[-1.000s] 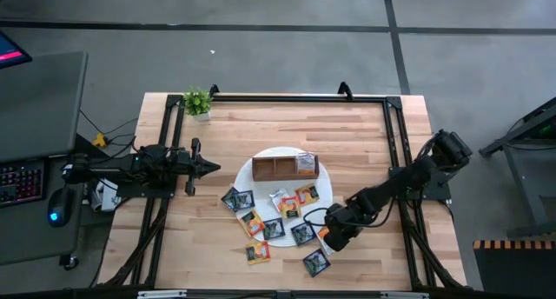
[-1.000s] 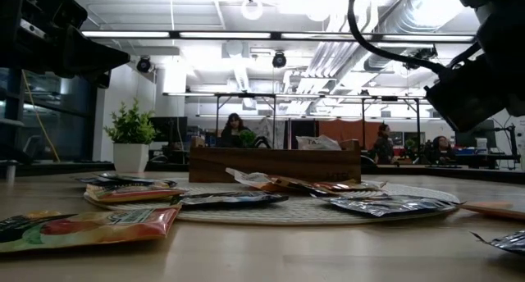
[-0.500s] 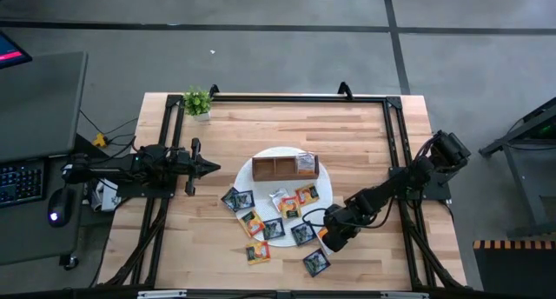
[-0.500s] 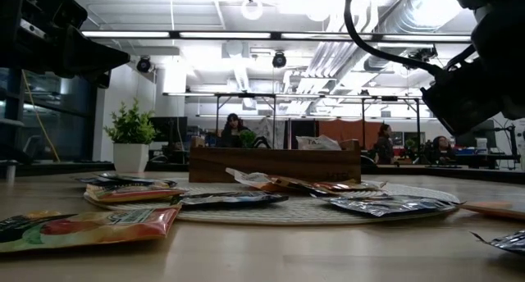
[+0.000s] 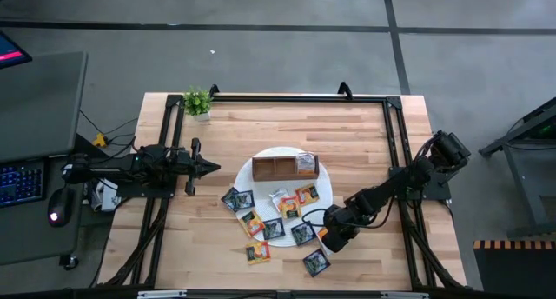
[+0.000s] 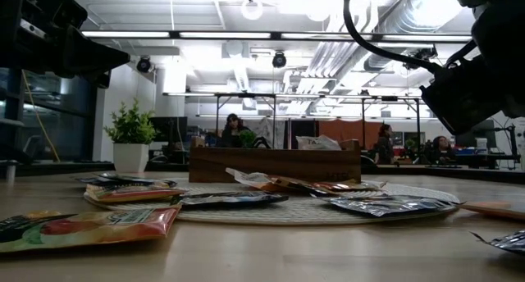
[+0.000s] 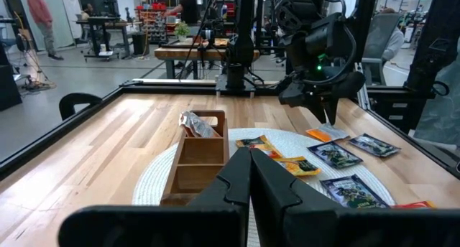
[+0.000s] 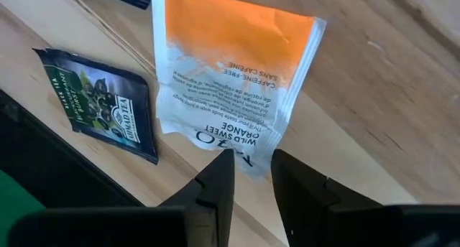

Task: Pick & Place Tea
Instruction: Put the white tea bag into the right section of the wooden organizer

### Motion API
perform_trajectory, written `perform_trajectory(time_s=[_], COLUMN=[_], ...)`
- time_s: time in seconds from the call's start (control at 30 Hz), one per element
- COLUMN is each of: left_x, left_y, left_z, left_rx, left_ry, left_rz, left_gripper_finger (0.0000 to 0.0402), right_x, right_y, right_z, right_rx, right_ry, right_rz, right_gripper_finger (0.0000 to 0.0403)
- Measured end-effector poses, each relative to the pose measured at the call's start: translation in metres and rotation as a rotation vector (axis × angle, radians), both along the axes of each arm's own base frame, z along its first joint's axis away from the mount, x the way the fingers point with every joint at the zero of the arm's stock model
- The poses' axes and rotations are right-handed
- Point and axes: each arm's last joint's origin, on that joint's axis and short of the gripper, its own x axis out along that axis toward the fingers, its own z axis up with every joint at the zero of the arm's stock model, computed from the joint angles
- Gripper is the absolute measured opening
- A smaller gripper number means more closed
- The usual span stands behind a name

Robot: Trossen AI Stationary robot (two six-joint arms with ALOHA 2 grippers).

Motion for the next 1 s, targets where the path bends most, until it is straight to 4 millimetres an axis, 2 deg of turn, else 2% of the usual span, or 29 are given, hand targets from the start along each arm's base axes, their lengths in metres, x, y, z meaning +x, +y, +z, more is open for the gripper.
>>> perform_trajectory(time_s=[0.7,0.83,1.0], left_x=[0.0000,0.0000,0.0000], left_y=[0.0000,0.0000,0.0000], left_z=[0.0000,0.0000,0.0000], left_rx=[0.000,0.000,0.000], left_ry=[0.000,0.000,0.000], left_rz=[0.000,0.000,0.000], left_gripper_finger=[0.0001,0.0001,0.0001], right_x=[0.0035,0.0030,0.0023], right_y=[0.0029,0.0026,0.0021], right_z=[-0.0083,-0.0088,-0.0095], right_rx=[0.010,0.005,-0.005], right_ry=[0.014,0.018,0.015], right_rz=[-0.017,-0.016,0.000], right_gripper_finger=[0.0091,0.0069,0.0012])
